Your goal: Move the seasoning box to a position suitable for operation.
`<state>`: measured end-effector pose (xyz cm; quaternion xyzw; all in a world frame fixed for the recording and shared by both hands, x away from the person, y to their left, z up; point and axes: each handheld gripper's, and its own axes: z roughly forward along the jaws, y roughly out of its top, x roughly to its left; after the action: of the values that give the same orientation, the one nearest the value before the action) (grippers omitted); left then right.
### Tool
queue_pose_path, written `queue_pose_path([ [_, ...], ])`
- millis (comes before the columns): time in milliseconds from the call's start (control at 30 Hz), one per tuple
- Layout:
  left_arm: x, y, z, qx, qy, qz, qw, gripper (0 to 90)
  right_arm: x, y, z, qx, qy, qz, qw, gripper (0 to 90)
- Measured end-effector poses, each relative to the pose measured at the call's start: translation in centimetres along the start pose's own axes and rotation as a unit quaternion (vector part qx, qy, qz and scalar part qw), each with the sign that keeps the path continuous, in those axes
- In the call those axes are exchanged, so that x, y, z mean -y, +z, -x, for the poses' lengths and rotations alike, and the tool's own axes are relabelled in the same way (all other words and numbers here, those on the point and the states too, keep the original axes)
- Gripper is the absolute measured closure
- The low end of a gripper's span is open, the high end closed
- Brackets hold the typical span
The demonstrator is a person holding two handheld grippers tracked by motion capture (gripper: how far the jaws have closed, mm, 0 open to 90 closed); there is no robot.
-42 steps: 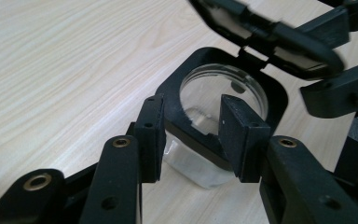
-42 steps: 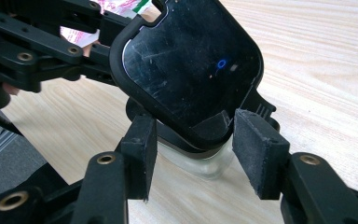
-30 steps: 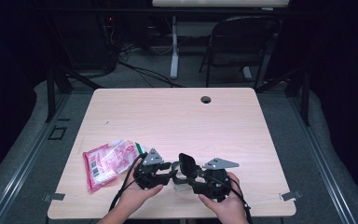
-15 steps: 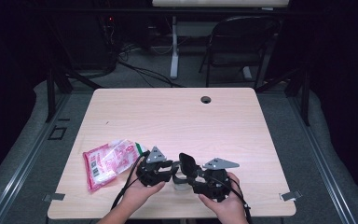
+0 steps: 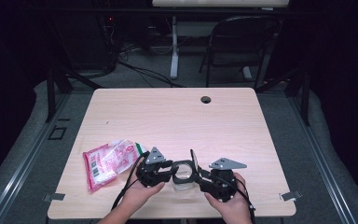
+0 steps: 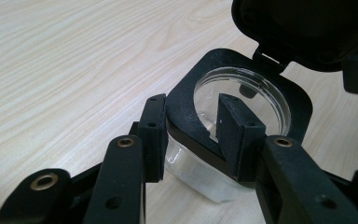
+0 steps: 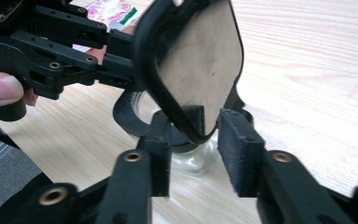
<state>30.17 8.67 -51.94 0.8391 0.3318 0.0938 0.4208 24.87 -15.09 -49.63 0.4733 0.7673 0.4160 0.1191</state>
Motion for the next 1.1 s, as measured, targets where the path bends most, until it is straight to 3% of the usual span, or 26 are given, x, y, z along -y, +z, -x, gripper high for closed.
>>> queue_pose_path([
  [100,0.0,0.0,0.0,0.001,0.001,0.0,1.0,63.7,0.2,-0.4,0.4,0.0,0.002,0.001,1.0,73.9],
  [167,0.0,0.0,-0.1,0.001,0.003,0.0,1.0,63.7,0.5,-0.6,0.9,-0.006,0.016,0.007,0.9998,78.4],
  [300,0.0,0.0,0.0,0.002,0.001,0.0,1.0,63.7,0.7,-0.7,1.2,-0.009,0.028,0.008,0.9995,79.9],
  [467,0.0,0.0,-0.1,0.001,-0.001,0.002,1.0,63.7,0.6,-0.7,1.1,-0.001,0.024,0.008,0.9997,81.2],
  [600,0.1,0.0,-0.2,0.017,-0.007,-0.004,0.9998,61.9,0.5,-0.7,1.2,0.008,0.023,0.008,0.9997,83.3],
  [700,0.2,0.2,0.0,0.029,-0.005,-0.007,0.9995,59.6,0.4,-0.7,1.6,0.003,0.029,0.01,0.9995,84.6],
  [1000,0.4,0.0,0.7,0.036,-0.001,-0.004,0.9993,58.4,-0.3,0.1,2.9,0.007,0.049,0.023,0.9985,85.4],
  [1100,0.7,0.0,1.2,0.033,-0.006,0.003,0.9994,56.2,-0.8,0.9,3.5,-0.002,0.068,0.034,0.9971,84.8],
])
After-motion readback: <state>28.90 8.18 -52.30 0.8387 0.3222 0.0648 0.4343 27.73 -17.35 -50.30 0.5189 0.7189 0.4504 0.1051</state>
